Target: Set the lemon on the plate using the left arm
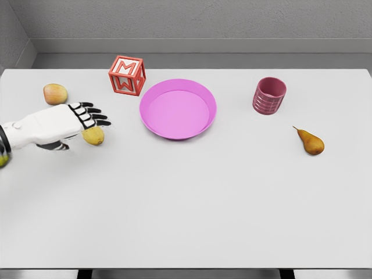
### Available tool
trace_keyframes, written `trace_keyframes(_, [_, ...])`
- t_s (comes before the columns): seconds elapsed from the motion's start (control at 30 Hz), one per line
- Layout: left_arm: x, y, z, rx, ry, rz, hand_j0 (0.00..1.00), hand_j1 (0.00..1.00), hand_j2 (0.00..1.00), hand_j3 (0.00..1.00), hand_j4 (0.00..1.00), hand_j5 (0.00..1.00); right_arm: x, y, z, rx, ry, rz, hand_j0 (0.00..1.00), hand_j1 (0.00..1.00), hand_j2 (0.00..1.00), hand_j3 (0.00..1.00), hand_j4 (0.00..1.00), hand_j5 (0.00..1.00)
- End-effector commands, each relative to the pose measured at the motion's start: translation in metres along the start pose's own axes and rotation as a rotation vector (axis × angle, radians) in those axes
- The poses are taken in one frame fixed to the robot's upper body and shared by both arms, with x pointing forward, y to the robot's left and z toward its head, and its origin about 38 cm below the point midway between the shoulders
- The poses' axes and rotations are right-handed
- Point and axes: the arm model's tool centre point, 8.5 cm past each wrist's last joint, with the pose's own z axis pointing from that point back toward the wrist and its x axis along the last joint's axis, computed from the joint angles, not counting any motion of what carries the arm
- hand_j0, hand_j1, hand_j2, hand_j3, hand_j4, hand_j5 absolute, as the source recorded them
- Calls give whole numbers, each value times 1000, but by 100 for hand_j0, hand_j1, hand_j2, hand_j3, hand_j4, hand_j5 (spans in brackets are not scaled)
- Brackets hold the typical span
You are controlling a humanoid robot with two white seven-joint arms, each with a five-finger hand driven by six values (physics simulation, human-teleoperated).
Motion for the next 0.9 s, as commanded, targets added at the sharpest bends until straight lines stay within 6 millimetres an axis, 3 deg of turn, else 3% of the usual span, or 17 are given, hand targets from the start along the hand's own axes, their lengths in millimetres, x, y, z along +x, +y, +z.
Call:
trace_keyframes(0.0, [-16,-20,3,-33,52,55,100,100,100,100,100,100,0,0,0,0,0,1,100,100,100,100,100,100])
trace_keyframes(0.2, [-10,-6,-18,15,21,50,100,100,100,100,100,100,0,0,0,0,0,-1,100,100,100,100,100,100])
trace_keyframes(0.33, [10,-12,-43,-18,-57,45,100,100,100,100,100,100,0,0,0,0,0,1,100,100,100,100,100,100])
trace_keyframes(0.43, [14,-20,-45,-37,-72,53,100,100,100,100,100,100,0,0,0,0,0,1,100,100,100,100,100,100])
trace_keyframes(0.77, [-5,-25,-31,-75,-20,50,100,100,100,100,100,100,0,0,0,0,0,-1,100,100,100,100,100,100])
trace_keyframes(0.87, [-5,-26,-31,-88,-19,40,83,83,83,83,83,83,0,0,0,0,0,1,100,100,100,100,100,100])
